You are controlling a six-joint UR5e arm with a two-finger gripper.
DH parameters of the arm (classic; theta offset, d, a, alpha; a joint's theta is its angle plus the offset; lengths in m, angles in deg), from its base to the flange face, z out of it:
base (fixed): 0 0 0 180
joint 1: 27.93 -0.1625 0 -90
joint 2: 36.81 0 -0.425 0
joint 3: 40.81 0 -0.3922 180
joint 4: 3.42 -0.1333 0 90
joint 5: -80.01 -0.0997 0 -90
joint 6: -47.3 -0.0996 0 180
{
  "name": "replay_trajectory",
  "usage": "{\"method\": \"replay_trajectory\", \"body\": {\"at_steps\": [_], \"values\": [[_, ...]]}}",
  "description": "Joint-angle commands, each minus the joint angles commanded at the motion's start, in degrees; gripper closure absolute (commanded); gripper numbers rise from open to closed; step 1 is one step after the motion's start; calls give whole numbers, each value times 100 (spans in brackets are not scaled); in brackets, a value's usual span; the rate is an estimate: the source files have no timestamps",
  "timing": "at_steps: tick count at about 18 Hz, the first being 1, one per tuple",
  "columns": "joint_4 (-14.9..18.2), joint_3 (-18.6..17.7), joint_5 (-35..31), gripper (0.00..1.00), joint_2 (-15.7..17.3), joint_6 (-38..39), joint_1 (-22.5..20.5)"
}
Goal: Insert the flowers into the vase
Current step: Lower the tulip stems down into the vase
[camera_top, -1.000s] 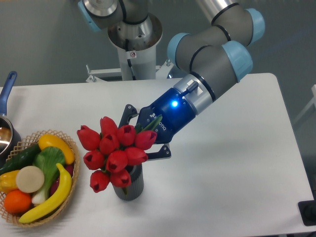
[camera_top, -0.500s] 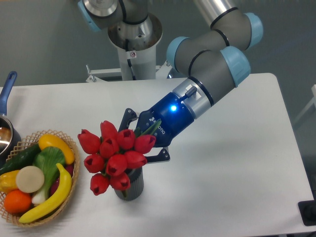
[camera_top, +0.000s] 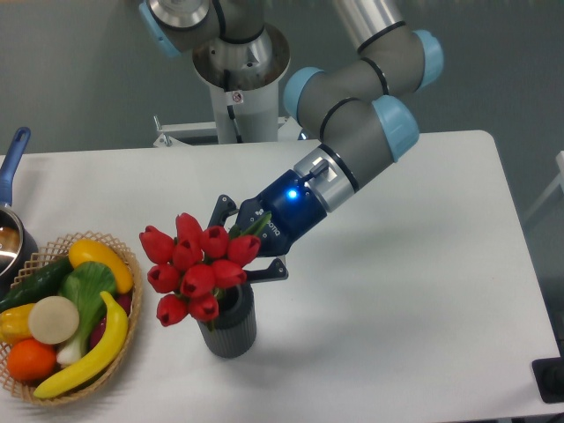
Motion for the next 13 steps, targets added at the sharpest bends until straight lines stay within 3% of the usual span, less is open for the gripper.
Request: {"method": "replay_trajectory", "body": {"at_steps": [3, 8, 13], "values": [[-79, -335, -9, 73, 0, -485, -17], [-105, -476, -35, 72, -26, -591, -18], [-106, -590, -44, 52, -61, -635, -114]]}}
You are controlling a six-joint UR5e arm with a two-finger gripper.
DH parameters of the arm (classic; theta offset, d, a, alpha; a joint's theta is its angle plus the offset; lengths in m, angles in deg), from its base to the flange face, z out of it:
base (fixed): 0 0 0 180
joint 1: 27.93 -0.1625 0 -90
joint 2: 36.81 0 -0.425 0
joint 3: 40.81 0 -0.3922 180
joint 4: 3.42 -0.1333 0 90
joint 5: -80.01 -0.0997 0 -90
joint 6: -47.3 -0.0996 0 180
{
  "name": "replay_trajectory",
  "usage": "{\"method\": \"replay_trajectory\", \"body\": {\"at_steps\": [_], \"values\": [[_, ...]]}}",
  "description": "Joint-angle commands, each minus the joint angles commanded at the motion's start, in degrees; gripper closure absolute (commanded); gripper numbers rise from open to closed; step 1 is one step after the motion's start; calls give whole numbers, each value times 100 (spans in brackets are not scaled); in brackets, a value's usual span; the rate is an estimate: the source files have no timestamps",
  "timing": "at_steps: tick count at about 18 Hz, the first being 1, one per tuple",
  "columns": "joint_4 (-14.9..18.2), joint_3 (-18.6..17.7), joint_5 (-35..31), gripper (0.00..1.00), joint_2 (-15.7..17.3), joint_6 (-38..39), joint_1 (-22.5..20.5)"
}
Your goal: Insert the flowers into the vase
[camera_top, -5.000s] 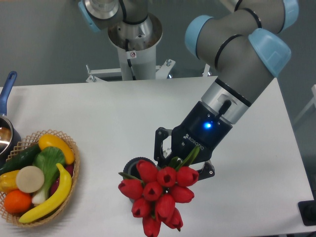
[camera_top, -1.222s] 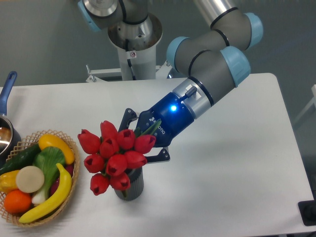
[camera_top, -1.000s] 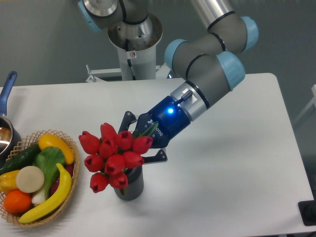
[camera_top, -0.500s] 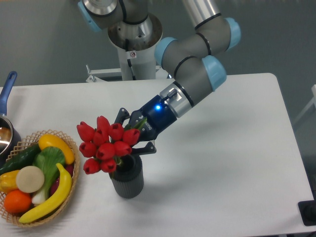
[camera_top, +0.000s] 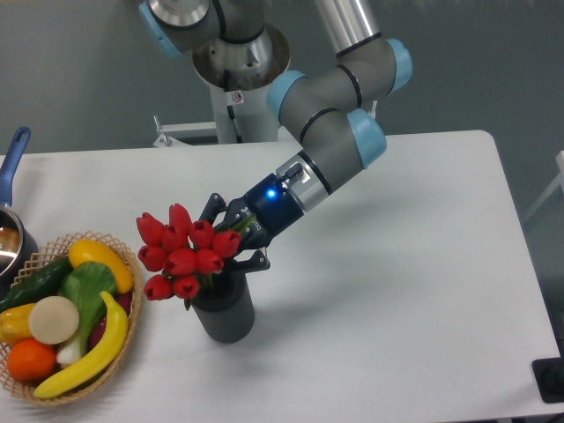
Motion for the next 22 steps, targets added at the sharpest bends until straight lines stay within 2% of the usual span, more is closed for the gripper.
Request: {"method": "replay_trajectory", "body": {"at_steps": [2, 6, 14, 18, 20, 22], "values": [[0, -96, 0, 46, 0, -88, -79], [0, -281, 0, 27, 9, -228, -220], [0, -440, -9, 21, 70, -325, -325], [0, -484, 0, 19, 202, -325, -562], [9, -484, 0, 15, 281, -308, -755], [9, -484, -9, 1, 369, -273, -966]]}}
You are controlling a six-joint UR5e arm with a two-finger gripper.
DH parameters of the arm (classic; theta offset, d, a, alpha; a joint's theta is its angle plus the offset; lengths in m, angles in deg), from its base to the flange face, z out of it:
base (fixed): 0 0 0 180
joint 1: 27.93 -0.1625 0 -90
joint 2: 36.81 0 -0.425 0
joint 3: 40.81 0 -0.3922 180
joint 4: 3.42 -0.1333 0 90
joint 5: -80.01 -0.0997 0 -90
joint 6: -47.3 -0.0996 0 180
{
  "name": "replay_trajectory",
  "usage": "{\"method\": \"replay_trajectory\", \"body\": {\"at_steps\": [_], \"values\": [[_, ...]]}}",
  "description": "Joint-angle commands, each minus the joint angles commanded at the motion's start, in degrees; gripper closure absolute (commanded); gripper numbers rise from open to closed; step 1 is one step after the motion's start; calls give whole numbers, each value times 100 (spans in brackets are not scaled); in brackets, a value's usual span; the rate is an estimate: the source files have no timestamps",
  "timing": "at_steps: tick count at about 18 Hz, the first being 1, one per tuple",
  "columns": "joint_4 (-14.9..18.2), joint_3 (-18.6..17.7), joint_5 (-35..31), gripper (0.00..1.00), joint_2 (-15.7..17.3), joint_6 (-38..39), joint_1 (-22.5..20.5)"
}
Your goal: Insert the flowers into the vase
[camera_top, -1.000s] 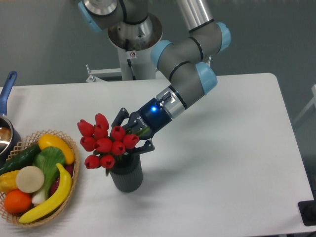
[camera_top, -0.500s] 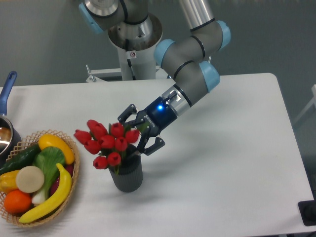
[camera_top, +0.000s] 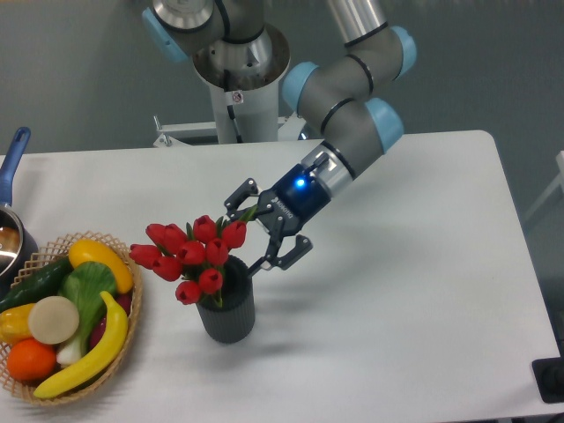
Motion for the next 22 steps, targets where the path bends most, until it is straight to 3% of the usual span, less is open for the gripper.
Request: {"method": "replay_trajectory", "body": {"at_steps": [5, 8, 16, 22], "values": [[9, 35, -157, 0, 114, 27, -676], [-9, 219, -1358, 0, 159, -26, -888], [44, 1062, -4830, 0, 124, -70, -836], [53, 1169, -5572, 0, 62, -421, -818]]}}
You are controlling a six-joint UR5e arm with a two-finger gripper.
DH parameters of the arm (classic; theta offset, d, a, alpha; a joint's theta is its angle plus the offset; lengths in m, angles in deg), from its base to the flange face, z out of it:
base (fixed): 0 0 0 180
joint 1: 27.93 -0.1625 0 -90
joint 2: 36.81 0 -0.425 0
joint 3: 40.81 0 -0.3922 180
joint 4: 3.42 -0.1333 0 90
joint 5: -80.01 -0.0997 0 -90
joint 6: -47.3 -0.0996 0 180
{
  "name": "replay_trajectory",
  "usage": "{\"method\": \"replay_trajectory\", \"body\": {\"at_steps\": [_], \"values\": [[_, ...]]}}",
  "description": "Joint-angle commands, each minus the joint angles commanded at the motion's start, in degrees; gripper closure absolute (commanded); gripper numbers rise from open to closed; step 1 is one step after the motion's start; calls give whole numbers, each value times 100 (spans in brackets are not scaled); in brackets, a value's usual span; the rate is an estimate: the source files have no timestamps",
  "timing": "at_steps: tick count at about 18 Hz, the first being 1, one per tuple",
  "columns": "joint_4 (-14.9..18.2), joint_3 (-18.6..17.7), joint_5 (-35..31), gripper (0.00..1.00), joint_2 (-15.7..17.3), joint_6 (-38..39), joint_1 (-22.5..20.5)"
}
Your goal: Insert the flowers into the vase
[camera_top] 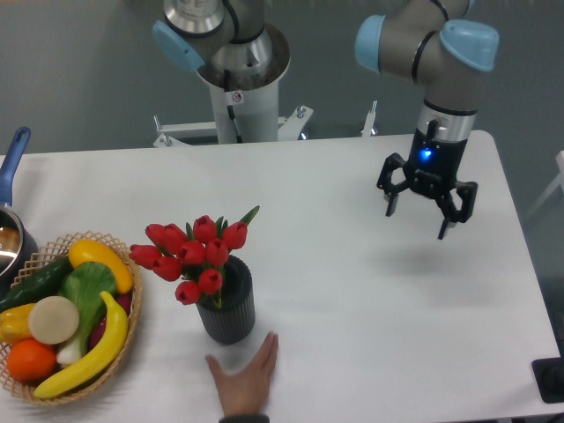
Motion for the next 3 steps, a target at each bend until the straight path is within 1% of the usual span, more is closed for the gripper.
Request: {"method": "replay_trajectory", "body": {"at_steps": [2, 3], "values": [[96, -53, 0, 0, 35, -88, -9], [175, -18, -18, 0, 53, -184, -35]]}}
